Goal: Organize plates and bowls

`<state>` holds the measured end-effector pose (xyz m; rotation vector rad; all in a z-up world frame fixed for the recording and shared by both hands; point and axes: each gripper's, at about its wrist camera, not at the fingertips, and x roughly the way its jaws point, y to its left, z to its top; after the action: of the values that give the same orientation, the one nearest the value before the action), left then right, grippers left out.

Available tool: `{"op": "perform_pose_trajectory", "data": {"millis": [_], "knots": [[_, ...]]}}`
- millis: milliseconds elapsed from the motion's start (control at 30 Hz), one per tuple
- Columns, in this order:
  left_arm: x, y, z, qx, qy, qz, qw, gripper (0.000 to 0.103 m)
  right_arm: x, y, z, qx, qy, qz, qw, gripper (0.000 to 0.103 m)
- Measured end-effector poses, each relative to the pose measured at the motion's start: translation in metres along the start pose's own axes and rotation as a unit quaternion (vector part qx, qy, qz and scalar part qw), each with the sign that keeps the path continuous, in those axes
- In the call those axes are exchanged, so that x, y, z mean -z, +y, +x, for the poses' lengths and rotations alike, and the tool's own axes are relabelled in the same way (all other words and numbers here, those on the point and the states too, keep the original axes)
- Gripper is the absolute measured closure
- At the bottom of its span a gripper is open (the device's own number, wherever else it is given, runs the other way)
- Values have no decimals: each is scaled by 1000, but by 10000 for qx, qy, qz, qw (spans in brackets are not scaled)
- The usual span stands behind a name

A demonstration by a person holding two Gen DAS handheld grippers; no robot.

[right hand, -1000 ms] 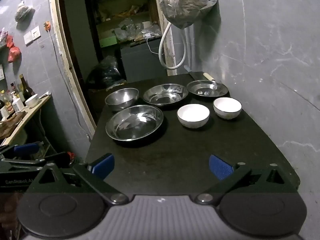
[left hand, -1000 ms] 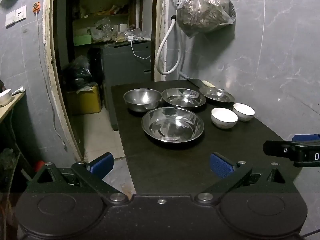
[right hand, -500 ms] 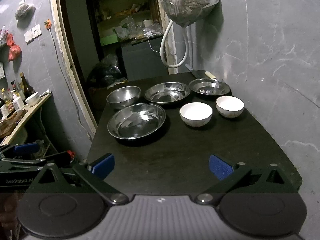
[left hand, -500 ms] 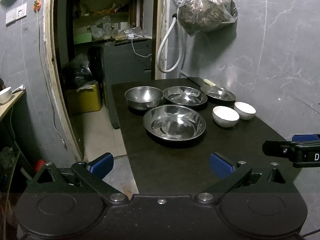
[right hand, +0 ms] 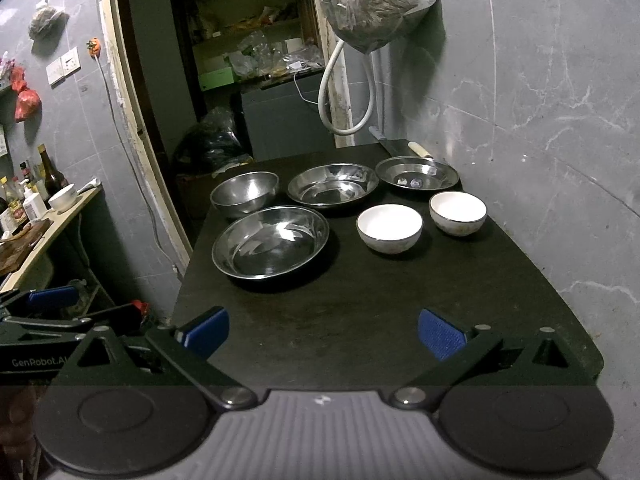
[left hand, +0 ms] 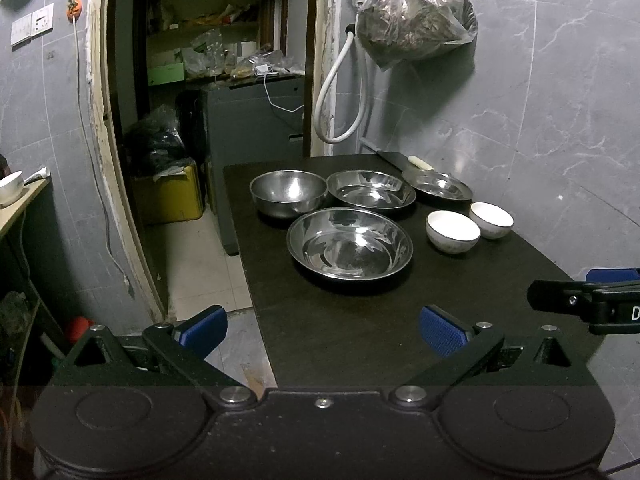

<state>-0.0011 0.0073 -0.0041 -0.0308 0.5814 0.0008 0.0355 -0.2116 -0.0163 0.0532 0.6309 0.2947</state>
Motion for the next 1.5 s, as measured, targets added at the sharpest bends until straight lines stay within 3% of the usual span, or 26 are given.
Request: {"op": "perform_pose_trajectory", "data": {"millis": [1500], "knots": [[6,6,16,-4,89,-62,9999,1,-3,-2,5,85,70,54,9999,0]]}}
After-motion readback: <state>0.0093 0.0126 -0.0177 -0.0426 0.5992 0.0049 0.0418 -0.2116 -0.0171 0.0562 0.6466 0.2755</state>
